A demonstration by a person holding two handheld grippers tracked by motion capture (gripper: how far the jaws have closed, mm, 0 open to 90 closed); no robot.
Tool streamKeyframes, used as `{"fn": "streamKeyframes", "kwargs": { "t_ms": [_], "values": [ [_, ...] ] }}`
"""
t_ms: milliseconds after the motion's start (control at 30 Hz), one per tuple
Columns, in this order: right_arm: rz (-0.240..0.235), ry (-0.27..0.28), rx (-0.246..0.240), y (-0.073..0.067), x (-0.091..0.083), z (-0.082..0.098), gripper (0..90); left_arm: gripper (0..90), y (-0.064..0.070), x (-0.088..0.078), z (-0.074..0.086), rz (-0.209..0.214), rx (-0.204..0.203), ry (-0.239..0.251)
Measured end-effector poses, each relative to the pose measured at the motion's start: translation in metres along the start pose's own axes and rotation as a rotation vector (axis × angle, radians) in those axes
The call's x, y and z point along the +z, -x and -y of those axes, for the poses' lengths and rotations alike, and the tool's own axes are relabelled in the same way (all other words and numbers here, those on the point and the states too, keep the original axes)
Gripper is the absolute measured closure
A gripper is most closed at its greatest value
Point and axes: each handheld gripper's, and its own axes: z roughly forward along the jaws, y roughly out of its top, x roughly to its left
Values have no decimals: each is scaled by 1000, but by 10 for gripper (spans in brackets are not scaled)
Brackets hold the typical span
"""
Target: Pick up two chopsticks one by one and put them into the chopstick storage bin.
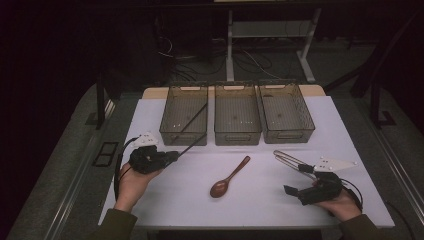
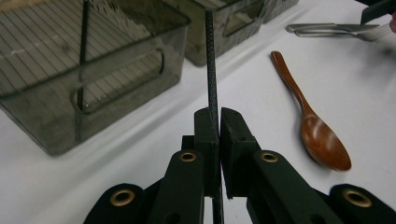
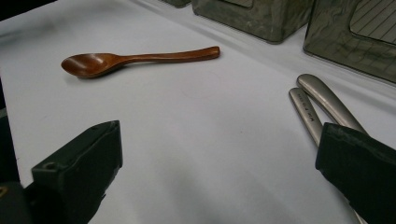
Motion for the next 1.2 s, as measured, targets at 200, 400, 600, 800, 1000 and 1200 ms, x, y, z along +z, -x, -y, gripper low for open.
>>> {"fn": "streamKeyframes", "kwargs": {
  "t_ms": [200, 400, 600, 800, 1000, 1200],
  "values": [
    [1, 0, 3, 0, 0, 0, 0, 850, -6, 1, -13, -8, 7, 19],
    [1, 0, 4, 0, 0, 0, 0, 850, -12, 4, -25, -16, 12, 30],
    [1, -1, 5, 0, 0, 0, 0, 850, -18, 8, -35, -26, 8, 39],
    [2, 0, 8, 0, 0, 0, 0, 850, -28, 13, -47, -45, 6, 45],
    [2, 1, 9, 1, 0, 0, 0, 850, -40, 16, -60, -63, -2, 52],
    [2, 0, 11, 0, 0, 0, 0, 850, -48, 23, -74, -80, -9, 60]
  ]
}}
